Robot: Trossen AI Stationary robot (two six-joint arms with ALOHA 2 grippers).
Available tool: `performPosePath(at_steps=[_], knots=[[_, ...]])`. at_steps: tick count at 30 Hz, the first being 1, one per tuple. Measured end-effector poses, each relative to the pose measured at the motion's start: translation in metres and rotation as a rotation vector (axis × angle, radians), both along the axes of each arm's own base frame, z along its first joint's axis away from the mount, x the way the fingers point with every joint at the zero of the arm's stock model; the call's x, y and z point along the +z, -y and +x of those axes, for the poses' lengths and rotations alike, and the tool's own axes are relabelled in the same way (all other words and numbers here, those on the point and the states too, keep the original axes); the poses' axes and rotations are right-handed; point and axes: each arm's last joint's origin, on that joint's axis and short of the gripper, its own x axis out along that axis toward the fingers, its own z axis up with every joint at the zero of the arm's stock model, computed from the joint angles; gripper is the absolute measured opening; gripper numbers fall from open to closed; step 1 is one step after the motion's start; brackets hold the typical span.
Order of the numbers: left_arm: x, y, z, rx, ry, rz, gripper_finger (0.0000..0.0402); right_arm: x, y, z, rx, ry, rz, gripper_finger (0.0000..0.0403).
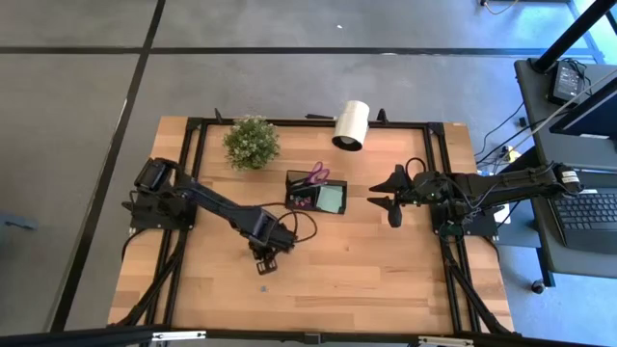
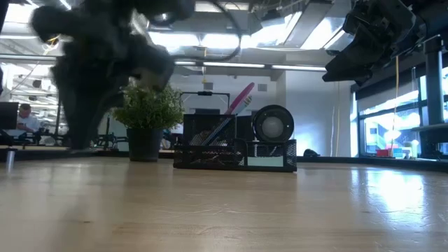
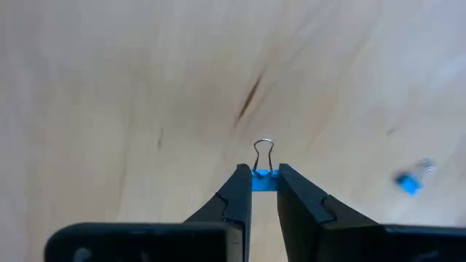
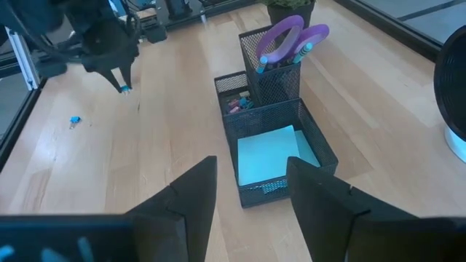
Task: Pick and place office supplies into organizer
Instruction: Put the blue binder clip into the black desk organizer
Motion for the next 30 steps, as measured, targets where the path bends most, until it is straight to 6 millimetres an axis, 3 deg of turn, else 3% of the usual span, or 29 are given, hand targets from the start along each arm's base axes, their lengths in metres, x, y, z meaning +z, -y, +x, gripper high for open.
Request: performPosePath(at_steps=[7, 13, 18, 26, 30], knots=[[0.027, -0.010, 0.030, -0.017, 0.267, 0.084, 0.0046, 0.000, 0.000, 0.000, 0.000, 0.001, 0.001, 0.0171], [0.034, -0.036, 0.051, 0.062, 0.473, 0.293, 0.0046, 0.000, 0.000, 0.000, -0.001, 0.001, 0.002, 0.0171], [0.035, -0.061, 0.055, 0.118, 0.487, 0.444, 0.0047, 0.000, 0.000, 0.000, -0.001, 0.002, 0.003, 0.0171], [0.035, -0.089, 0.057, 0.162, 0.464, 0.489, 0.0048, 0.000, 0.000, 0.000, -0.001, 0.002, 0.003, 0.0171], [0.024, -0.097, 0.055, 0.174, 0.436, 0.488, 0.0048, 0.000, 0.000, 0.000, 0.000, 0.002, 0.001, 0.0171]])
